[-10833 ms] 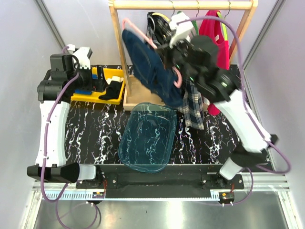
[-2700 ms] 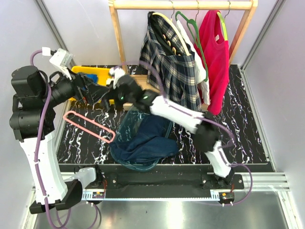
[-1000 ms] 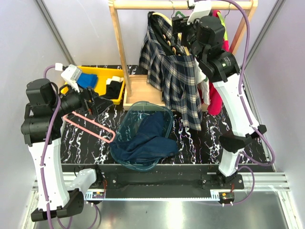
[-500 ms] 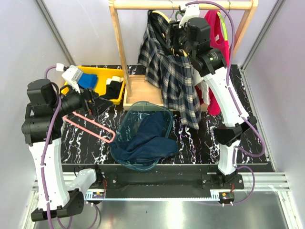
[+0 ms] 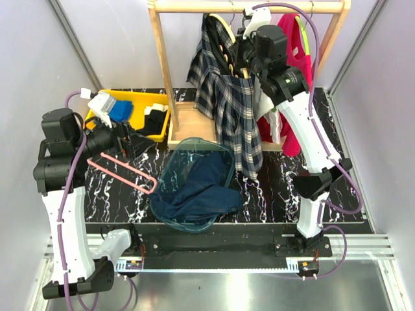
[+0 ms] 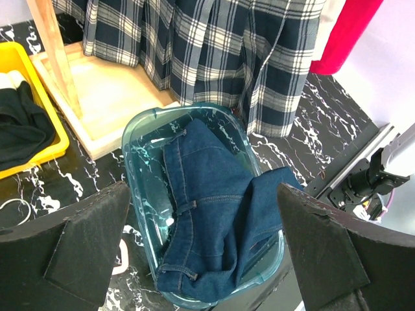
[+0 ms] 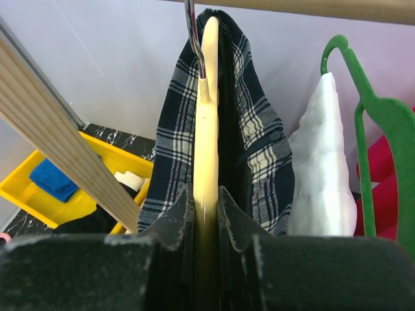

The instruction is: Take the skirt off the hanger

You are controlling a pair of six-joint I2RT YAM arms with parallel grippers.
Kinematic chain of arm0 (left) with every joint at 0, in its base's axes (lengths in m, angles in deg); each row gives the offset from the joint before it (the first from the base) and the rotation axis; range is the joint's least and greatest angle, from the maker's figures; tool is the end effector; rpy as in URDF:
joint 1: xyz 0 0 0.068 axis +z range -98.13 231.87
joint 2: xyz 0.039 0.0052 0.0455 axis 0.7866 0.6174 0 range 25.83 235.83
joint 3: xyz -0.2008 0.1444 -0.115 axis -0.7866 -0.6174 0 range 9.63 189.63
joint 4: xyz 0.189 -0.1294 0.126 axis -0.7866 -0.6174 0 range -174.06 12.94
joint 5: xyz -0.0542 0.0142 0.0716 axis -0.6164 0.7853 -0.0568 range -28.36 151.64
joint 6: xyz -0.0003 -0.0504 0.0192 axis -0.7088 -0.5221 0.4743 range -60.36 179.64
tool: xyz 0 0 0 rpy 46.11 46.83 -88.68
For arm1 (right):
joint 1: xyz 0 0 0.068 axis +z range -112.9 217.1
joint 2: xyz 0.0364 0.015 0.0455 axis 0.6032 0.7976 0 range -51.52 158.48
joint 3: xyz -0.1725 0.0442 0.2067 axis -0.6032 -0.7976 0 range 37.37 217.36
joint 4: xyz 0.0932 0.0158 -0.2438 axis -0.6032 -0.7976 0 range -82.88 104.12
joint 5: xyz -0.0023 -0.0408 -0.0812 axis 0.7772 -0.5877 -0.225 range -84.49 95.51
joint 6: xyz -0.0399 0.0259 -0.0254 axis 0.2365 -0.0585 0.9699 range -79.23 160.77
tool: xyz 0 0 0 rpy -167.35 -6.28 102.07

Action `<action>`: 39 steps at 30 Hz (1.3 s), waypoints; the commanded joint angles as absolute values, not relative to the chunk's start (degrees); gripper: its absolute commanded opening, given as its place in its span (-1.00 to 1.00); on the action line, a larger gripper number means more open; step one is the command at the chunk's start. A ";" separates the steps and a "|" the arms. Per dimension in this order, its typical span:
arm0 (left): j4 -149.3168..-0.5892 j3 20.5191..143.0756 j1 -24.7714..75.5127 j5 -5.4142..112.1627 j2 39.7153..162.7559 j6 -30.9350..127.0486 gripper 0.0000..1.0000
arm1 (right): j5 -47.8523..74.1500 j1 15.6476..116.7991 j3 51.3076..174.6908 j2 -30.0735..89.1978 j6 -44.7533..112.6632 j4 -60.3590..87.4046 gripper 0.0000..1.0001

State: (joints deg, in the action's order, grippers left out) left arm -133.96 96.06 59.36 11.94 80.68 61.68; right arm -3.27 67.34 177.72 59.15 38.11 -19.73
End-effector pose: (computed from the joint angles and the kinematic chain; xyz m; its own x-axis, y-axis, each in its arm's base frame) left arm 0.1354 -0.0096 0.4672 -0.4025 -0.0296 -0.9149 0.6139 0.7327 -0.2938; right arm 0.3528 0.1994 0.5260 -0.0796 0.0065 -0.9968 -0.3630 0.9311 0.0351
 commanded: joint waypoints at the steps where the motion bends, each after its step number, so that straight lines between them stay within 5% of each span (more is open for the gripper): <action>1: -131.29 94.18 59.60 11.71 80.41 64.03 0.98 | -0.74 67.24 179.04 55.09 40.41 -12.00 -1.00; 9: -130.67 92.34 59.60 12.24 80.23 64.38 0.98 | 0.32 67.42 178.86 52.01 44.37 -1.27 -1.00; 17: -130.41 92.51 59.61 11.80 80.67 63.86 0.98 | 1.54 67.33 193.81 57.47 45.26 -5.04 -1.00; 26: -129.35 92.24 59.60 11.10 80.67 62.80 0.98 | 7.42 67.33 177.12 42.37 37.70 -6.35 -1.00; 39: -125.76 94.35 59.60 7.24 82.43 56.31 0.98 | 19.82 68.56 165.53 27.77 31.46 -28.66 -1.00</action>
State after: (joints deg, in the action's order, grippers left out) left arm -130.77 92.50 59.36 10.98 82.32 60.06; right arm 12.29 67.97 167.73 33.34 34.94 -30.46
